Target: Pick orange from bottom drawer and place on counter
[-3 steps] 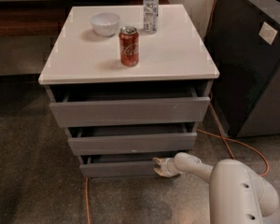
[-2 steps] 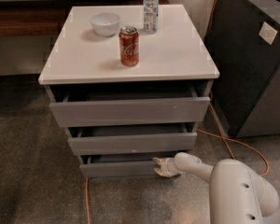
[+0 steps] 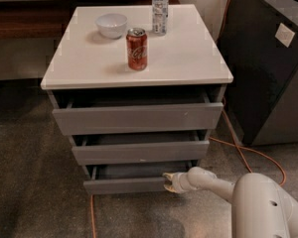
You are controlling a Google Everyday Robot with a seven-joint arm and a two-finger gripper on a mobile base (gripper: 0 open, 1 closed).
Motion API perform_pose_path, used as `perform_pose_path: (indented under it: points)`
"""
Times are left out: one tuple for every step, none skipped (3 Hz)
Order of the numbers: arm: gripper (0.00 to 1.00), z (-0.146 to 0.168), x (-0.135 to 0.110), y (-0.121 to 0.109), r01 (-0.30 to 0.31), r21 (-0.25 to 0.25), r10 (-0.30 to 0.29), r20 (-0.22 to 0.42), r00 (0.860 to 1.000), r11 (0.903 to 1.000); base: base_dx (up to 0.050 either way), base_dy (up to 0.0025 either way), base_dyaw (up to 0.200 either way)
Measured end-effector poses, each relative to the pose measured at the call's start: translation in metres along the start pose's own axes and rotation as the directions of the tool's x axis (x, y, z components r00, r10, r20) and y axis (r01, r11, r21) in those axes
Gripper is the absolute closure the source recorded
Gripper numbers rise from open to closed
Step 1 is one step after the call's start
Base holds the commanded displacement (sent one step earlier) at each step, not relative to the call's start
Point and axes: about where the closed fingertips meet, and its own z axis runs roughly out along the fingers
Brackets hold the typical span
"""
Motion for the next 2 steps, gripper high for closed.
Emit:
perform_pose_path:
  points:
    - [1.00, -0.002, -0.001, -0.001, 0.000, 0.000, 0.000, 0.000, 1.000, 1.0000, 0.000, 0.00000, 0.000]
    - [1.00, -0.010, -0.010, 0.037, -0.015, -0.012, 0.015, 0.031, 0.999, 0.9998, 0.000, 0.00000, 0.000]
